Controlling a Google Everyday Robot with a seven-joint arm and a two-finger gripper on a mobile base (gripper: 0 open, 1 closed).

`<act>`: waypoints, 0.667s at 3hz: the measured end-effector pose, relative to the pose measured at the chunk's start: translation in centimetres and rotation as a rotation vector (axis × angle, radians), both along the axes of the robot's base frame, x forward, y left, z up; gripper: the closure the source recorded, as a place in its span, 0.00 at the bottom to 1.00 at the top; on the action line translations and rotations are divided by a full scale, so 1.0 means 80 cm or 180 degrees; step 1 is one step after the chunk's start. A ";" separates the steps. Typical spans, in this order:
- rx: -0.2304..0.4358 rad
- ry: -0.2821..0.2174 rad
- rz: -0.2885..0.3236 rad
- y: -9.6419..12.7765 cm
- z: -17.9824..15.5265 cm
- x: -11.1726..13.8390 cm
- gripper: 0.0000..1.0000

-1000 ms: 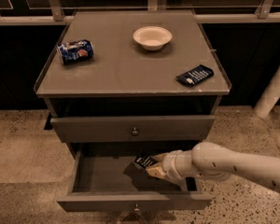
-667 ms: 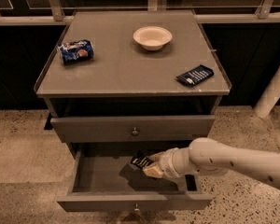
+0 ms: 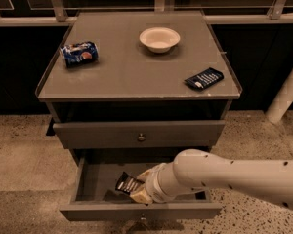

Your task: Pick rxbar chocolate from middle drawer and place on counter

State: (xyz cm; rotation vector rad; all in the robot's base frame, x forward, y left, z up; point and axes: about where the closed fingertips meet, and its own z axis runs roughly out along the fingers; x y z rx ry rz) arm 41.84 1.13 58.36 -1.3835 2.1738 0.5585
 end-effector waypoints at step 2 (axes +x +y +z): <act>-0.0313 -0.0286 -0.0017 0.020 0.071 -0.042 1.00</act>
Offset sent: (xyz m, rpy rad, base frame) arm -0.0343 0.0166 0.0228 -0.0730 -0.0286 0.0318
